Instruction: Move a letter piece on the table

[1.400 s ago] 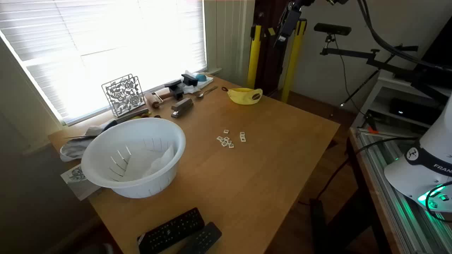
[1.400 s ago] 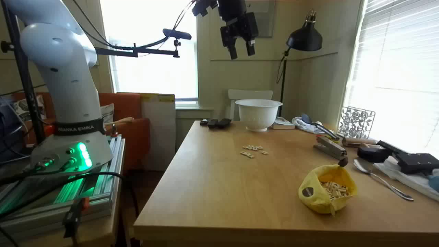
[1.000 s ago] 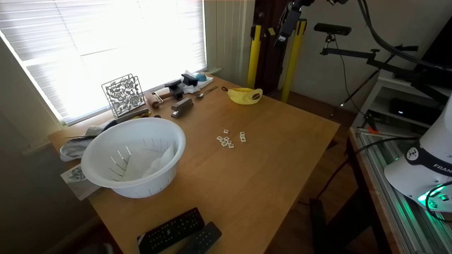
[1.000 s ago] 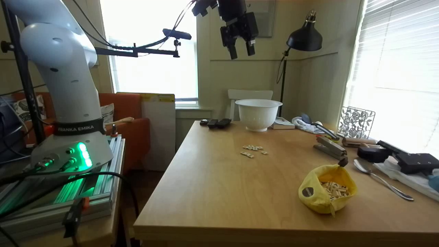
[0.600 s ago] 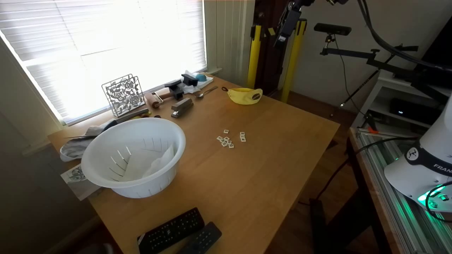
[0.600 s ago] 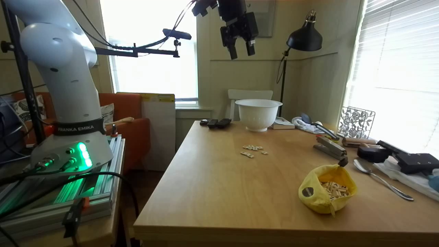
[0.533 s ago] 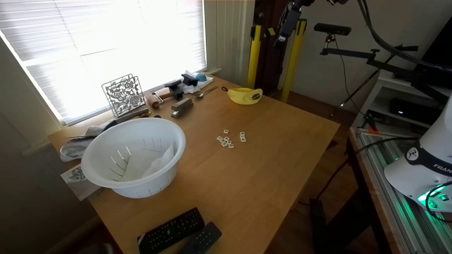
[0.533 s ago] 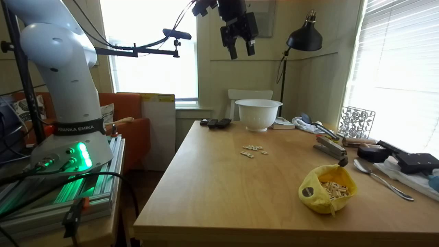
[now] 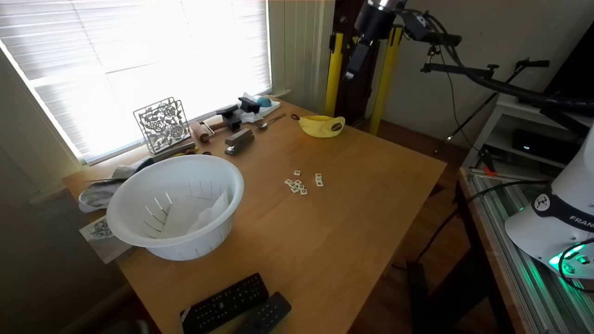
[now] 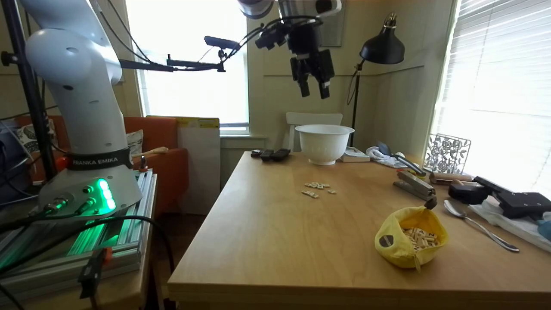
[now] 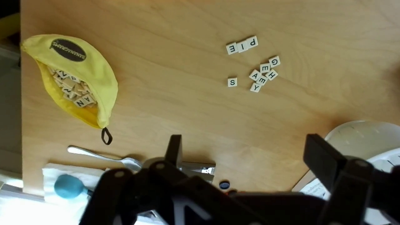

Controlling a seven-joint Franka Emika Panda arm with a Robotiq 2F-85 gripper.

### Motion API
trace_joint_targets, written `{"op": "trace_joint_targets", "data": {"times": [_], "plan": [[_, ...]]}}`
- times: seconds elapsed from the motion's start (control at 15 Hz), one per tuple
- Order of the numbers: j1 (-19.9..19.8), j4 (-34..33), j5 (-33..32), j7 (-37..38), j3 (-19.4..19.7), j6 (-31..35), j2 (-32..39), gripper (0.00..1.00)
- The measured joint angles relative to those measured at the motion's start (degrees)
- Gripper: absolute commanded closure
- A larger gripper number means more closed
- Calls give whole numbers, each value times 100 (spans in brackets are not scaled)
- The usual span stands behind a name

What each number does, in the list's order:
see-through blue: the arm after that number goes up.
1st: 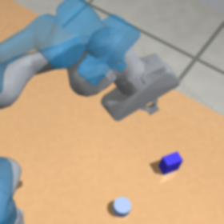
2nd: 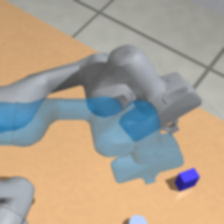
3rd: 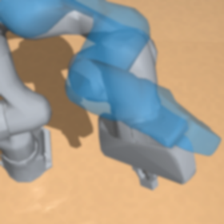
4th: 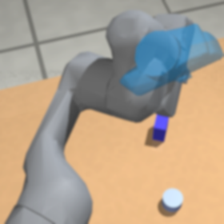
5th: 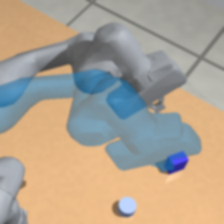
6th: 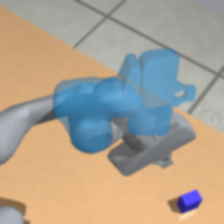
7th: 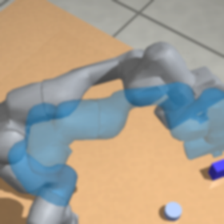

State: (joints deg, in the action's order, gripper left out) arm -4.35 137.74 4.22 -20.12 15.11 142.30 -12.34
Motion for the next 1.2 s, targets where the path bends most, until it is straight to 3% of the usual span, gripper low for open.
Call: {"op": "trace_joint_targets", "data": {"times": [0.47,1.2], "plan": [[129,-208,1345,-1024,-145,316,1126,0],[-347,-704,1398,-1156,-839,960,2429,0]]}}
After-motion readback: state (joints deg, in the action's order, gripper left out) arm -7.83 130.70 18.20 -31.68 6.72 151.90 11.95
